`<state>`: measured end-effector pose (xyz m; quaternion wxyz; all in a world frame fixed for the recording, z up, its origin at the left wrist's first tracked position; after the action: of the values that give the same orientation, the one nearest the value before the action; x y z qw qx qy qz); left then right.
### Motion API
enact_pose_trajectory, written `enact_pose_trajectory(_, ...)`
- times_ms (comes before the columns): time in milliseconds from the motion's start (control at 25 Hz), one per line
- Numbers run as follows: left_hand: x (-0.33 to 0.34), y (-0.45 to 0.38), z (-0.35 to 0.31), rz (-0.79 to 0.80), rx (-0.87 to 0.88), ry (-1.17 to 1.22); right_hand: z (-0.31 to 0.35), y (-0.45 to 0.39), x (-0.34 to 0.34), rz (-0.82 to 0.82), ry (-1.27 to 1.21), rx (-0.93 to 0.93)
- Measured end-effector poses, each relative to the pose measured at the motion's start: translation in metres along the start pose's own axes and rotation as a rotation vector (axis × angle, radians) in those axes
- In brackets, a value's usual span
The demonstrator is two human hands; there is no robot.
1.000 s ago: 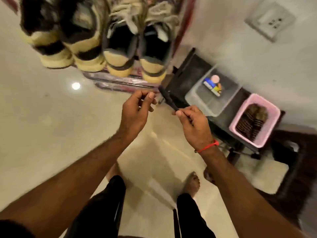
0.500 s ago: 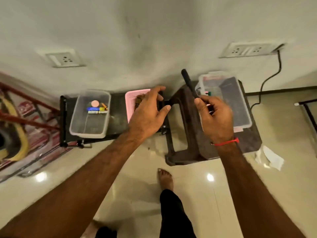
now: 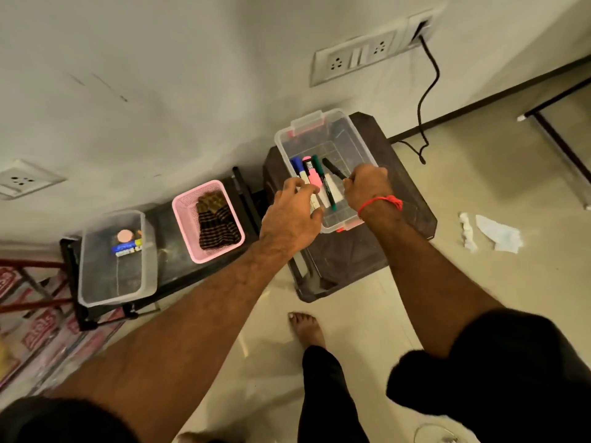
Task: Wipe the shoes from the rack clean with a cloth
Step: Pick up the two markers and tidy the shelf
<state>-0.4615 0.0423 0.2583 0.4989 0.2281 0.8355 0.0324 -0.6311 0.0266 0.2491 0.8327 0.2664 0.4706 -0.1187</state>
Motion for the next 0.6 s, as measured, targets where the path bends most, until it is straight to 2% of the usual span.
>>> enact_pose_trajectory(240,0.017,0.005,-0.008,0.029,-0.008,-0.087,-0.012,-0.029,0.022,0.057,-0.05,0.069)
enact_pose_trajectory(480,0.015,0.007,0.002,0.017,0.037,-0.052,-0.002,-0.041,0.042,0.276,-0.06,-0.111)
enact_pose_trajectory(600,0.015,0.009,0.007,0.016,0.049,-0.024,-0.008,-0.043,0.045,0.283,-0.126,-0.105)
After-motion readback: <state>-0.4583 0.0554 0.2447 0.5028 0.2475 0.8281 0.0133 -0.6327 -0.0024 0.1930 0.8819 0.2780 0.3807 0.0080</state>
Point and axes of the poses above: each hand's wrist, its own y-axis away from the middle knuckle, its own x-axis out of the palm, z = x × y, the point moved 3 cm from there along -y, towards the middle knuckle, and after that the axes turned 4 degrees about -y, right-handed, at the moved point
